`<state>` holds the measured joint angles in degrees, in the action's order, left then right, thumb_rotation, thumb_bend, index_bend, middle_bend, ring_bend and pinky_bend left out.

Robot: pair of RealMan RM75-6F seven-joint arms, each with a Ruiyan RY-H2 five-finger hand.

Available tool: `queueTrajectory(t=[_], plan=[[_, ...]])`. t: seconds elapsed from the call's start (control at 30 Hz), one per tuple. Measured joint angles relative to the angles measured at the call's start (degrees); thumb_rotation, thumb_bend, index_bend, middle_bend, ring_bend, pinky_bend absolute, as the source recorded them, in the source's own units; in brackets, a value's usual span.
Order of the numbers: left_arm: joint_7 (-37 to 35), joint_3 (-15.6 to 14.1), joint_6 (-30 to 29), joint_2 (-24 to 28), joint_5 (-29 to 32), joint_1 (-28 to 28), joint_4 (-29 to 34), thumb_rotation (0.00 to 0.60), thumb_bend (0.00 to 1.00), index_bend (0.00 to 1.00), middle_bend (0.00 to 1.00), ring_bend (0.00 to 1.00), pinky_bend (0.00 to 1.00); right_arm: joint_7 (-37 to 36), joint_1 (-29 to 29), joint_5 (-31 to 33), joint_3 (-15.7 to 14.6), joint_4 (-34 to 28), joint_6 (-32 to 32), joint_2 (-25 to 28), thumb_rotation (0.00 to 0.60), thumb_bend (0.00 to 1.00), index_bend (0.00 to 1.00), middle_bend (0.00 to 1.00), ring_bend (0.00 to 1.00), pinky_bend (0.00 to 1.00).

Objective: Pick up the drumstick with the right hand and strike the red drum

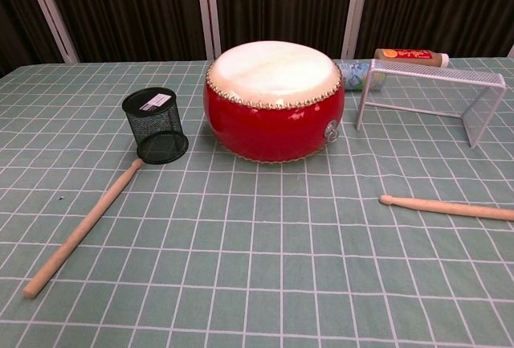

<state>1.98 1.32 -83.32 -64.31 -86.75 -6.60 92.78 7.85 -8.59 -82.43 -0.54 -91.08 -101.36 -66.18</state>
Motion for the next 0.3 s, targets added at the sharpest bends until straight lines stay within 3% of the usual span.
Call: queueTrajectory(t=[0.13, 0.3], plan=[[0.5, 0.2, -1.1, -0.6, -0.4, 0.2, -0.9, 0.6, 0.0, 0.0, 0.0, 0.0, 0.01, -6.8, 3.0, -1.6, -0.1, 6.1, -1.9, -0.3, 0.6, 0.24, 0.0, 0.0, 0.0, 0.02], [0.5, 0.2, -1.6, -0.9, -1.3, 0.3, -1.7, 0.6, 0.0, 0.0, 0.0, 0.0, 0.01, -12.0, 4.6, -2.8, 0.6, 9.3, -2.1, -0.7, 0.6, 0.24, 0.0, 0.0, 0.0, 0.02]])
